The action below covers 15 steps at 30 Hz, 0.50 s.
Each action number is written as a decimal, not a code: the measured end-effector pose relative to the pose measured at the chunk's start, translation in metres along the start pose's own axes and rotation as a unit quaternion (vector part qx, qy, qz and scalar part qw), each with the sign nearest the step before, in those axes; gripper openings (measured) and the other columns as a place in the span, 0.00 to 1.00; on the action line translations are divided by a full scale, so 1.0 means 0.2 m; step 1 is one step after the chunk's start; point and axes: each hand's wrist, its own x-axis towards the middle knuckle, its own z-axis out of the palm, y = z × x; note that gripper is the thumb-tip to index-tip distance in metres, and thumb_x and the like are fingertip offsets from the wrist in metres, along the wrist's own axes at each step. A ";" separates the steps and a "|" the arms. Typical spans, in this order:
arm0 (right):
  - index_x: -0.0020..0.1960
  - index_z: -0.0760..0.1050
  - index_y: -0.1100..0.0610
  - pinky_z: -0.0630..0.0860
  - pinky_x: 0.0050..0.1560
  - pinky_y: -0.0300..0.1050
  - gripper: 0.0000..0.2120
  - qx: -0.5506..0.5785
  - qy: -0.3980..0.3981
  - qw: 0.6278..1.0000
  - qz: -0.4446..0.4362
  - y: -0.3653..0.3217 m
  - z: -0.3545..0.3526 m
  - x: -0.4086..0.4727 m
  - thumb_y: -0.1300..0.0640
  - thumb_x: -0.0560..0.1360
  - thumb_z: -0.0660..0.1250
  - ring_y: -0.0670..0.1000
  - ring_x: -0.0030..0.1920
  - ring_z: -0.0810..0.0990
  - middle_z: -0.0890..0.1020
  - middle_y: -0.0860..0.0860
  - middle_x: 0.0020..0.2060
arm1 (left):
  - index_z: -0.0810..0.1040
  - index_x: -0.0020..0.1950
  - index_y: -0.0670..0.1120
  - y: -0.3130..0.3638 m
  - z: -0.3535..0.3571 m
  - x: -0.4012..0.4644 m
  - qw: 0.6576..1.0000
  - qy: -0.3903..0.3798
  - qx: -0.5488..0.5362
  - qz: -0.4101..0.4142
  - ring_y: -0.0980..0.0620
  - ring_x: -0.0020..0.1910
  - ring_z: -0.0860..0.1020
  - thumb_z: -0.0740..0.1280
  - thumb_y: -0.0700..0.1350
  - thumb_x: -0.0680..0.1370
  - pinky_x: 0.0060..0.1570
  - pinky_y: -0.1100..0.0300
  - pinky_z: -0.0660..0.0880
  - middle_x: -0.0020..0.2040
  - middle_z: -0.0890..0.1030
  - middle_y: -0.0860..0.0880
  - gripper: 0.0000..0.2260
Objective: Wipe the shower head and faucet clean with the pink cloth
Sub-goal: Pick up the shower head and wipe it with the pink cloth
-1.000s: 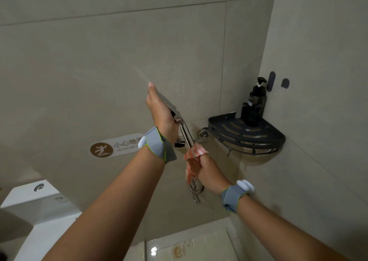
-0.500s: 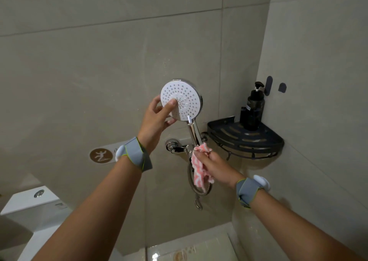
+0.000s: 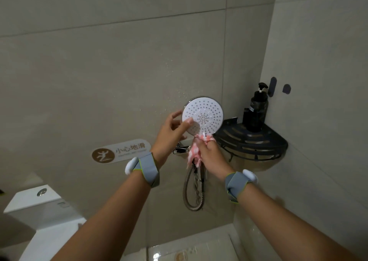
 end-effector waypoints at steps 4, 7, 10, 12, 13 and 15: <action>0.61 0.73 0.69 0.78 0.48 0.52 0.20 0.091 0.030 0.995 0.018 -0.06 -0.05 0.04 0.51 0.84 0.59 0.55 0.46 0.80 0.80 0.61 0.47 | 0.71 0.76 0.46 -0.15 0.04 -0.11 0.981 -0.135 -0.041 -0.136 0.42 0.63 0.82 0.61 0.54 0.86 0.60 0.53 0.81 0.67 0.81 0.42 0.20; 0.50 0.73 0.65 0.79 0.50 0.51 0.17 0.133 0.023 0.991 -0.004 -0.11 -0.11 0.05 0.52 0.85 0.56 0.55 0.42 0.81 0.80 0.61 0.40 | 0.75 0.70 0.37 -0.25 0.08 -0.18 0.943 -0.286 0.002 -0.168 0.44 0.58 0.84 0.63 0.46 0.86 0.62 0.54 0.80 0.64 0.82 0.38 0.16; 0.51 0.72 0.65 0.80 0.31 0.39 0.17 0.149 0.009 0.989 -0.018 -0.13 -0.15 0.06 0.52 0.86 0.55 0.43 0.25 0.77 0.78 0.48 0.25 | 0.73 0.62 0.34 -0.28 0.15 -0.19 0.941 -0.312 -0.027 -0.129 0.50 0.47 0.87 0.61 0.36 0.86 0.56 0.59 0.84 0.61 0.80 0.27 0.07; 0.56 0.73 0.65 0.84 0.41 0.45 0.15 0.164 0.050 0.985 -0.005 -0.14 -0.17 0.08 0.53 0.85 0.56 0.47 0.35 0.83 0.80 0.50 0.33 | 0.71 0.58 0.36 -0.29 0.18 -0.18 0.946 -0.312 -0.024 -0.090 0.53 0.42 0.87 0.59 0.34 0.86 0.50 0.61 0.84 0.53 0.82 0.28 0.03; 0.57 0.73 0.64 0.83 0.51 0.50 0.14 0.174 0.080 0.981 -0.002 -0.14 -0.18 0.09 0.53 0.85 0.57 0.52 0.43 0.85 0.82 0.53 0.39 | 0.70 0.57 0.38 -0.29 0.19 -0.17 0.947 -0.313 -0.016 -0.073 0.53 0.41 0.87 0.59 0.34 0.87 0.49 0.61 0.84 0.49 0.83 0.32 0.02; 0.57 0.76 0.63 0.78 0.61 0.55 0.15 0.197 0.132 0.971 -0.005 -0.13 -0.20 0.10 0.53 0.84 0.58 0.57 0.51 0.82 0.82 0.56 0.44 | 0.69 0.56 0.39 -0.30 0.19 -0.15 0.949 -0.313 0.002 -0.050 0.51 0.40 0.87 0.59 0.35 0.87 0.47 0.60 0.84 0.46 0.84 0.38 0.01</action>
